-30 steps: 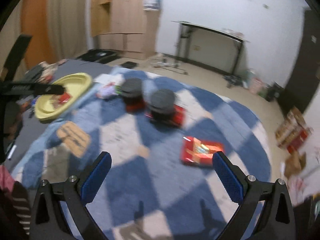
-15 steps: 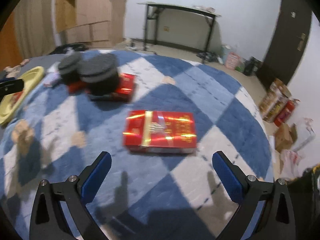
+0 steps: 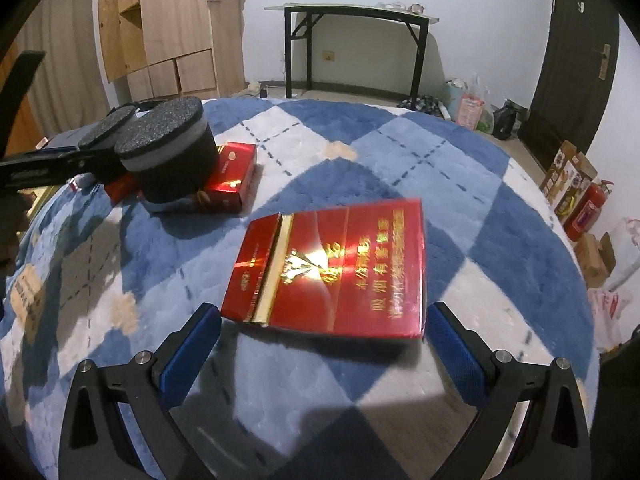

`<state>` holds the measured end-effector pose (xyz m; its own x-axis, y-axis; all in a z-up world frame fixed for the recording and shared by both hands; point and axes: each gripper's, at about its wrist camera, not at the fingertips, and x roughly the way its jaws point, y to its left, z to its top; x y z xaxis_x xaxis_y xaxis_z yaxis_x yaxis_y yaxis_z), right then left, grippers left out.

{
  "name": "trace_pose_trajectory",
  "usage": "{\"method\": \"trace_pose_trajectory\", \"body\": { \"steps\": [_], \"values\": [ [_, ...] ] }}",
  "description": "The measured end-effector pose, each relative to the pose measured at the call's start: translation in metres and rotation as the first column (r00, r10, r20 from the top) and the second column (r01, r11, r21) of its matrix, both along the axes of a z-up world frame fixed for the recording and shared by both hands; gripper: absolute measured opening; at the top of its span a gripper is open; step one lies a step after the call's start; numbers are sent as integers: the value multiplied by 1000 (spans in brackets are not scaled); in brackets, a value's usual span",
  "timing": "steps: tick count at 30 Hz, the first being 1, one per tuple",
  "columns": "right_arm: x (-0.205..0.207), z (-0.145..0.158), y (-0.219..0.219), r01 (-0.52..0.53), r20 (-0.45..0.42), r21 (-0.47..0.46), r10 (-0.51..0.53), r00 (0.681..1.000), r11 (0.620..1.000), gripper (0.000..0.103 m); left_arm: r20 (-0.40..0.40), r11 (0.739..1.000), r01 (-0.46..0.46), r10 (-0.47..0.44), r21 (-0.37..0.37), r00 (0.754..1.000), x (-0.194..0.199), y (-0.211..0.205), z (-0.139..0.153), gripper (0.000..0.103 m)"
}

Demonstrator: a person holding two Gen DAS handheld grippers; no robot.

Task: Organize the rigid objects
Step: 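Grasp a black sponge puck with the left tool while the right grasps a red-gold pack, then carry the puck and red-gold pack into the yellow tray and release both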

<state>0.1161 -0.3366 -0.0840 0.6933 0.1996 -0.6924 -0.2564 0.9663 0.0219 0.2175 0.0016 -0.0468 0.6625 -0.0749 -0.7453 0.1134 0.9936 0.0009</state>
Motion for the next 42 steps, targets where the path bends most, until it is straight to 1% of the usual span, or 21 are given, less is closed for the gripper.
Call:
{"method": "trace_pose_trajectory", "body": {
  "steps": [3, 6, 8, 9, 11, 13, 15, 17, 19, 21, 22, 25, 27, 30, 32, 34, 36, 38, 39, 40, 42],
  "values": [
    [4, -1, 2, 21, -15, 13, -21, 1000, 1000, 103, 26, 999, -2, 3, -33, 1000, 6, -2, 4, 103],
    [7, 0, 0, 78, -41, 83, -75, 996, 994, 103, 30, 999, -2, 4, -46, 1000, 9, -5, 4, 103],
    [7, 1, 0, 104, -49, 108, -99, 994, 989, 103, 39, 999, 0, 2, -47, 999, 8, -9, 4, 103],
    [7, 2, 1, 105, -51, 109, -100, 994, 988, 103, 43, 999, 2, 0, -46, 999, 7, -10, 4, 103],
    [8, 2, 1, 125, -42, 73, -123, 992, 989, 103, 59, 999, 6, -4, -34, 998, 5, -13, 5, 102],
    [12, 0, 2, 149, -7, -12, -149, 989, 989, 103, 78, 1000, -1, 3, -16, 997, 4, -14, 7, 98],
    [14, 0, 6, 158, -2, -34, -158, 987, 987, 103, 91, 1000, -12, 12, -1, 996, 4, -13, 10, 97],
    [14, -2, 9, 163, 4, -58, -163, 987, 985, 103, 96, 1000, -16, 14, 13, 995, 5, -13, 11, 90],
    [16, -2, 15, 154, 21, -78, -152, 988, 985, 103, 88, 1000, -3, 2, 8, 996, 6, -14, 11, 80],
    [20, -5, 15, 136, 11, -61, -136, 991, 989, 101, 86, 1000, 14, -14, 2, 996, 6, -15, 12, 70],
    [20, -5, 18, 140, 8, -59, -140, 990, 988, 95, 85, 1000, 16, -17, 10, 996, 5, -16, 12, 70],
    [20, -2, 9, 137, -3, 1, -137, 991, 991, 94, 89, 1000, 19, -19, 0, 996, 2, -14, 14, 70],
    [19, 1, 5, 144, 10, 6, -145, 989, 989, 93, 92, 1000, 17, -16, -12, 996, -2, -11, 19, 69],
    [9, 13, 3, 137, 37, 23, -138, 990, 990, 93, 113, 1000, 15, -13, -19, 993, -15, 0, 37, 69],
    [-2, 24, 5, 121, 61, 28, -122, 991, 992, 93, 143, 1000, 8, -8, 4, 990, -29, 16, 57, 69],
    [-15, 40, 14, 75, 107, 28, -77, 991, 997, 93, 159, 999, -16, 10, 36, 987, -40, 37, 73, 69],
    [-33, 60, 35, -19, 157, 50, 11, 988, 999, 93, 171, 997, -40, 28, 67, 985, -50, 60, 85, 69],
    [-49, 77, 59, -106, 203, 36, 96, 974, 994, 93, 191, 993, -78, 61, 87, 980, -62, 100, 98, 69],
    [-58, 89, 79, -162, 231, 23, 153, 961, 986, 93, 193, 991, -97, 79, 90, 978, -64, 114, 100, 69],
    [-63, 97, 94, -206, 244, 19, 195, 950, 978, 93, 186, 986, -141, 122, 91, 975, -66, 143, 101, 70],
    [-70, 115, 137, -305, 252, 31, 288, 924, 952, 93, 158, 976, -204, 189, 82, 969, -68, 183, 97, 70]
  ]
}}
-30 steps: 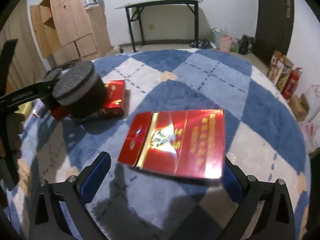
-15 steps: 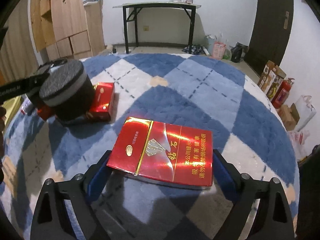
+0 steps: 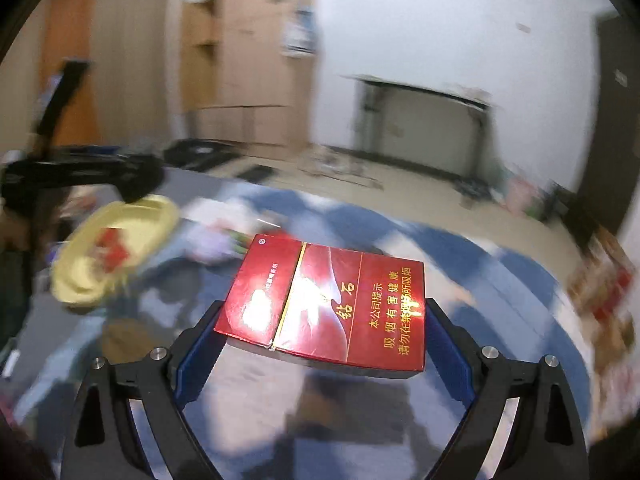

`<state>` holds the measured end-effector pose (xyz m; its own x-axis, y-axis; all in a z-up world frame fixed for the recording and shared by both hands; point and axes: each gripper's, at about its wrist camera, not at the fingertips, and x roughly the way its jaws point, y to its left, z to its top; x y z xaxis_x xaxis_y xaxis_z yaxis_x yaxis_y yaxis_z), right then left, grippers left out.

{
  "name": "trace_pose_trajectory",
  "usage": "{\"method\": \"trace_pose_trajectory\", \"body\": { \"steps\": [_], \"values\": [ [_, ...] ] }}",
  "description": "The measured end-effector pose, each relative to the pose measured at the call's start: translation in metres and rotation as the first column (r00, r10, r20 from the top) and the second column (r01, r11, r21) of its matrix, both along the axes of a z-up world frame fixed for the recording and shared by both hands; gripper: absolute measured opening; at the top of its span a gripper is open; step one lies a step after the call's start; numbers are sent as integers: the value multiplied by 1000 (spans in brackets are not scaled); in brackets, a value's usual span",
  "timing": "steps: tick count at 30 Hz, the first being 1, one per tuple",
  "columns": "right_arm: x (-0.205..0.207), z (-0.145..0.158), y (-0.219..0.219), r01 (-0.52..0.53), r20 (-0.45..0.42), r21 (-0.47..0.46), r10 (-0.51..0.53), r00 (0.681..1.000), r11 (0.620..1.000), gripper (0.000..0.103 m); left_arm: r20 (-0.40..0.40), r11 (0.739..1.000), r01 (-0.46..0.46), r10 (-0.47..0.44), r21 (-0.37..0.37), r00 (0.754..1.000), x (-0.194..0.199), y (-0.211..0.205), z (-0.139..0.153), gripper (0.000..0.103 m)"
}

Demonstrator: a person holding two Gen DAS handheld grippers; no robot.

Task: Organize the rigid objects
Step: 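Carry the puck and red-gold pack into the yellow tray and release both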

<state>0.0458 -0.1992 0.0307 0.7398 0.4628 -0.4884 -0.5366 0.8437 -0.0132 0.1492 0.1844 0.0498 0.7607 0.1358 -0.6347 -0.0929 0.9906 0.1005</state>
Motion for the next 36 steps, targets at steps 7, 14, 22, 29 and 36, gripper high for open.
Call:
{"method": "trace_pose_trajectory", "body": {
  "steps": [7, 14, 22, 29, 36],
  "values": [
    [-5, -2, 166, -280, -37, -20, 279, 959, 960, 93, -83, 968, -216, 207, -125, 975, -7, 126, -48, 70],
    [17, -46, 279, -382, -121, -178, 365, 923, 907, 93, -153, 964, -186, 158, -189, 975, 11, 156, -93, 70],
    [45, -74, 325, -390, -159, -201, 363, 918, 898, 94, -119, 962, -162, 139, -219, 983, 14, 167, -107, 70],
    [27, -62, 309, -376, -133, -178, 356, 925, 909, 103, -32, 960, -166, 163, -227, 986, -9, 162, -77, 103],
    [-22, -21, 201, -296, -121, -103, 284, 951, 949, 103, 42, 967, -56, 68, -247, 997, -33, 88, -16, 103]
  ]
}}
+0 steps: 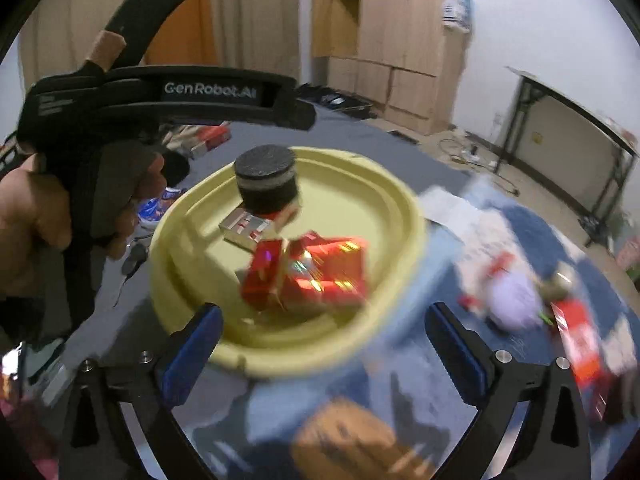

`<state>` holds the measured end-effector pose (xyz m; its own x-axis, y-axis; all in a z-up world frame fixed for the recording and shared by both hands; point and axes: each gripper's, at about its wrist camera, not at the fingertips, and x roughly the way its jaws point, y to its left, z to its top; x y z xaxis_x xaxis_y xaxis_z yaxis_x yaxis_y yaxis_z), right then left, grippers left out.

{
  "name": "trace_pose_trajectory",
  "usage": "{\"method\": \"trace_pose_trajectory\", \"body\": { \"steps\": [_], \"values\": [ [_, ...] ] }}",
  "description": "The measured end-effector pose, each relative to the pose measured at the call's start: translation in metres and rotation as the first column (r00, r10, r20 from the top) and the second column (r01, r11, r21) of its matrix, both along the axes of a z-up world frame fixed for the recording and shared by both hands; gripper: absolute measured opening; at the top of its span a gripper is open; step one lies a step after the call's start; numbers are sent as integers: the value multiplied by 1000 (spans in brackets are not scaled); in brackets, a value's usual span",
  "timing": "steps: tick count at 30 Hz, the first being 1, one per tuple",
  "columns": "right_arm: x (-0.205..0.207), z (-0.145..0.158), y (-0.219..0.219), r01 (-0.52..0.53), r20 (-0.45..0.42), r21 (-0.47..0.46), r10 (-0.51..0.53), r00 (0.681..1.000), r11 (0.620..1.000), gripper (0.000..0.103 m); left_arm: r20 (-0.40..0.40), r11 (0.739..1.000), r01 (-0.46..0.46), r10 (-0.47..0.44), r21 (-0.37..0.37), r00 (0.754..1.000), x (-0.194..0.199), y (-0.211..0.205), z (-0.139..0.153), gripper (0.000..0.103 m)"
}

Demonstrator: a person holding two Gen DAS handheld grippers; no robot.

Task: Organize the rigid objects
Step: 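Carry the puck and red-gold pack into the yellow tray and release both, then grasp the purple plush toy with the left tool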

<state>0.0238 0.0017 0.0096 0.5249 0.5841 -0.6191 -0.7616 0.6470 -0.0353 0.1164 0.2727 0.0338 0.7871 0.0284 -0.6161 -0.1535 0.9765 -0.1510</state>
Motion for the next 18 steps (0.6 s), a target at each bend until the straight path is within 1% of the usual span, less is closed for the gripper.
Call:
{"method": "trace_pose_trajectory", "body": {
  "steps": [3, 4, 6, 7, 8, 9, 11, 12, 14, 17, 18],
  "values": [
    [-12, 17, -70, 85, 8, 14, -85, 996, 996, 103, 14, 998, 55, -55, -26, 998, -7, -45, 19, 103],
    [-18, 23, -86, 104, 17, 14, -104, 994, 994, 103, 9, 997, 66, -66, -27, 998, -8, -55, 23, 103],
    [-23, 32, -137, 171, 45, 5, -171, 984, 985, 103, -29, 995, 95, -96, -6, 995, -8, -88, 29, 103],
    [-26, 34, -155, 195, 51, 3, -195, 980, 981, 103, -68, 992, 124, -122, 14, 990, -6, -103, 30, 103],
    [-29, 37, -175, 220, 57, 3, -220, 974, 975, 103, -120, 985, 166, -160, 38, 980, -4, -121, 29, 103],
    [-34, 41, -205, 259, 66, 12, -259, 964, 966, 103, -149, 980, 190, -180, 57, 972, -6, -135, 29, 103],
    [-44, 45, -241, 308, 72, 26, -309, 948, 951, 103, -172, 974, 216, -202, 71, 964, -10, -157, 29, 103],
    [-47, 43, -266, 346, 68, 47, -349, 935, 937, 103, -181, 969, 235, -219, 72, 959, -13, -168, 29, 103],
    [-51, 36, -292, 403, 46, 72, -407, 912, 912, 103, -179, 969, 240, -227, 52, 957, -22, -188, 25, 103],
    [-50, 26, -315, 470, -13, 111, -471, 882, 876, 103, -155, 976, 217, -217, -16, 964, -35, -202, 12, 103],
    [-49, 25, -319, 488, -35, 131, -488, 872, 863, 103, -161, 977, 211, -214, -35, 964, -38, -207, 5, 103]
  ]
}}
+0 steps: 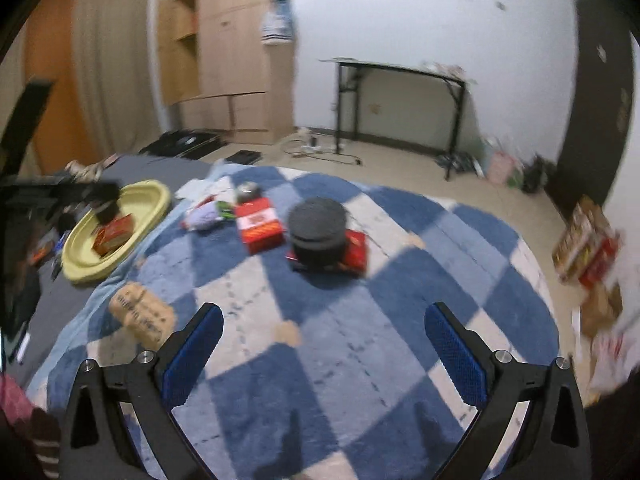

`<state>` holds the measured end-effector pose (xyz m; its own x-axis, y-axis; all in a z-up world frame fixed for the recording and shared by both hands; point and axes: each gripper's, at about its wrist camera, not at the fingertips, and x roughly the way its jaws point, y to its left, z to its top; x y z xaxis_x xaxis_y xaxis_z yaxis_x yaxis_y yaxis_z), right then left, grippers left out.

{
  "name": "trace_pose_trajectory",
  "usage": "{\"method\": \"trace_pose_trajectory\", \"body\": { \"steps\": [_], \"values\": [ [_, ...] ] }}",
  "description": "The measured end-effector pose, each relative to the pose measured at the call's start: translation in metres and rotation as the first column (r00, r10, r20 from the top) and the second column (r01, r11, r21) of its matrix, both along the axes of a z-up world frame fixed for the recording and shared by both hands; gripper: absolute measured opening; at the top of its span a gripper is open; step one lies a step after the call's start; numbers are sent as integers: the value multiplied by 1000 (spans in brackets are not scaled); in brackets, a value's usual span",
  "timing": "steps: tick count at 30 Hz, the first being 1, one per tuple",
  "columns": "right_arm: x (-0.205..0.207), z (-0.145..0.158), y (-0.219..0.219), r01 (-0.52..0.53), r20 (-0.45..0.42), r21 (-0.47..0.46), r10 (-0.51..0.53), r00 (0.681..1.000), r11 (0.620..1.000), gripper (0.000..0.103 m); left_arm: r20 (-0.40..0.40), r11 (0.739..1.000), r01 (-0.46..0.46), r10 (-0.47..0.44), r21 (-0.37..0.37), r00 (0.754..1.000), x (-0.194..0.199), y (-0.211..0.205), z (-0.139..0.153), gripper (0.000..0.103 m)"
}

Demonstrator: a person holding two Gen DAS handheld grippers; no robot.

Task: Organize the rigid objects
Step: 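Grasp the purple plush toy with the left tool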

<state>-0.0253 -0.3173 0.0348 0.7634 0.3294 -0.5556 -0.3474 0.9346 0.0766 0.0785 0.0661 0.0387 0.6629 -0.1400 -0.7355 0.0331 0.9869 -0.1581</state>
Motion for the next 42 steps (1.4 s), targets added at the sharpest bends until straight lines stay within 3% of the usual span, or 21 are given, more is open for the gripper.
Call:
{"method": "trace_pose_trajectory", "body": {
  "steps": [2, 5, 9, 13, 18, 24, 29, 31, 35, 39, 42],
  "values": [
    [7, 0, -2, 17, -23, 27, -16, 1000, 999, 103, -20, 999, 32, -32, 22, 999, -1, -10, -12, 103],
    [17, -1, -3, 19, -12, 43, -19, 1000, 999, 103, -11, 989, 78, -77, 123, 997, 0, -21, -24, 103],
    [35, -13, 2, 18, -33, 42, -17, 999, 999, 103, -37, 995, 57, -54, 85, 998, 13, -11, -33, 103],
    [65, -27, 13, 20, -41, 37, -18, 999, 999, 103, -86, 986, 41, -27, 160, 996, 38, -2, -52, 103],
    [106, -36, 35, 26, -15, -12, -26, 1000, 1000, 103, -29, 943, 142, -140, 301, 990, 74, -11, -69, 103],
    [149, -47, 57, 24, 7, -1, -24, 1000, 1000, 103, 0, 935, 156, -164, 319, 986, 117, -14, -87, 102],
    [168, -64, 72, 1, 59, -45, 1, 998, 999, 103, -16, 929, 182, -187, 321, 982, 144, -17, -108, 95],
    [174, -69, 78, -34, 86, -50, 38, 996, 998, 103, -27, 926, 191, -193, 325, 981, 150, -16, -116, 85],
    [176, -73, 85, -79, 99, -33, 82, 992, 996, 103, -13, 947, 160, -163, 279, 987, 156, -4, -122, 79],
    [177, -82, 87, -96, 104, -24, 98, 990, 995, 103, 17, 957, 126, -135, 260, 991, 155, 5, -119, 55],
    [174, -83, 87, -103, 129, -30, 106, 986, 994, 103, 24, 965, 127, -136, 230, 990, 154, 11, -116, 49]
  ]
}}
